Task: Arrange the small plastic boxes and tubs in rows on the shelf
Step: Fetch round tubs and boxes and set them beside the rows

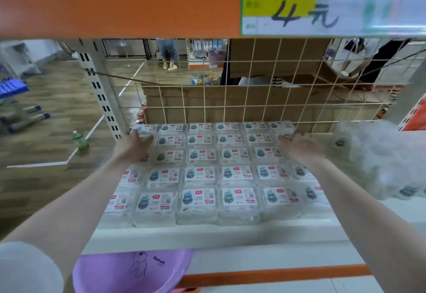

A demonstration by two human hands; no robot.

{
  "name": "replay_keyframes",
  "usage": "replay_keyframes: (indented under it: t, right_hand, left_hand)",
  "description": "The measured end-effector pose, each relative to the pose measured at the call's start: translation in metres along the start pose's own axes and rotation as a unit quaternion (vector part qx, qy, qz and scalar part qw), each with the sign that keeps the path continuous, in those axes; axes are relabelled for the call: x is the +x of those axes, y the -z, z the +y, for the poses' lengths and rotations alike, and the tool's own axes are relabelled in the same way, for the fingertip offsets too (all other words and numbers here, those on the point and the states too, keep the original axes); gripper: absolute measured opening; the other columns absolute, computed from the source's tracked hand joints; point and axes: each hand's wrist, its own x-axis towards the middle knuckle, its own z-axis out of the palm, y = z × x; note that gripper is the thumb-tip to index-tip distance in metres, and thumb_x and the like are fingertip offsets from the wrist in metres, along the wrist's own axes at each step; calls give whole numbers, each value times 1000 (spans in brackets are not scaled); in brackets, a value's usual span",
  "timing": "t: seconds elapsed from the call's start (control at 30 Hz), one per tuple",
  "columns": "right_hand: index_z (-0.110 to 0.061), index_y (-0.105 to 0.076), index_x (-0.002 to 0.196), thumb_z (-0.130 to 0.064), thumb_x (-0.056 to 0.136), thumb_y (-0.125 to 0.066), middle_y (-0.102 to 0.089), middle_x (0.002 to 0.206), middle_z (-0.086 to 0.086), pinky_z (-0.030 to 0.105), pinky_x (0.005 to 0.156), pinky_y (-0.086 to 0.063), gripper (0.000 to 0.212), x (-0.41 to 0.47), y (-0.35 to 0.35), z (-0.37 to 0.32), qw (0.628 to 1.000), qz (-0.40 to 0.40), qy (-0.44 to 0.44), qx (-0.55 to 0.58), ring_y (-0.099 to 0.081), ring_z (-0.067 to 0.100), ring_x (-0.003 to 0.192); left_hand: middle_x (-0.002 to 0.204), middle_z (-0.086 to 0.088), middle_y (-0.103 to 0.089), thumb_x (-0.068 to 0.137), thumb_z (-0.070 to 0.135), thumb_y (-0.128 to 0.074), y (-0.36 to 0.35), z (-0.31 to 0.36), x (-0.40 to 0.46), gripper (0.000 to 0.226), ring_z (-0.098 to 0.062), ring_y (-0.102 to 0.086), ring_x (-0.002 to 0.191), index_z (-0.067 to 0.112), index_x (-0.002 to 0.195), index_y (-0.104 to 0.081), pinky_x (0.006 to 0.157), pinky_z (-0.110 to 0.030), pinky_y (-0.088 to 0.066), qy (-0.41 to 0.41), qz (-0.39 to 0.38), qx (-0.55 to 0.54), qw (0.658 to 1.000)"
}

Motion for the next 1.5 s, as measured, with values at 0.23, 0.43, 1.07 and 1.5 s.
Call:
replay_keyframes:
  t: [0.23, 0.43, 1.07, 1.5]
  right_hand:
    - [-8, -58, 118, -54, 95, -34, -59, 122, 17, 41, 99, -40, 57, 25, 11, 12, 980, -86, 67, 168, -55, 29, 109]
    - [-9, -62, 106, -48, 95, -40, -64, 101, 10, 35, 79, -45, 45, 39, 7, 9, 971, -48, 44, 231, -61, 29, 92]
    - [-10, -60, 90, -54, 91, -47, -68, 88, 10, 39, 76, -52, 46, 54, 14, 15, 935, -76, -37, 345, -65, 28, 78]
    - [-16, -23, 148, -38, 101, -22, -18, 156, 3, 37, 115, -16, 52, -45, -13, 26, 963, 17, 270, -7, -18, 20, 143]
  left_hand:
    - [145, -17, -36, 95, 54, -33, -12, -1, 7, 60, -32, -31, 136, 9, 133, -41, 109, -47, -30, -73, 7, 101, 992]
    - [144, -18, -34, 96, 52, -28, -10, 3, -1, 59, -33, -28, 135, 10, 137, -36, 108, -47, -29, -90, -2, 152, 984]
    - [146, -15, -34, 95, 57, -25, -3, 11, -14, 67, -31, -28, 137, 6, 135, -40, 112, -47, -25, -61, -11, 118, 991]
    - [157, -10, -9, 93, 55, -5, -22, 53, -119, 70, -25, -9, 145, 16, 151, -14, 119, -42, -9, -232, 7, 117, 966]
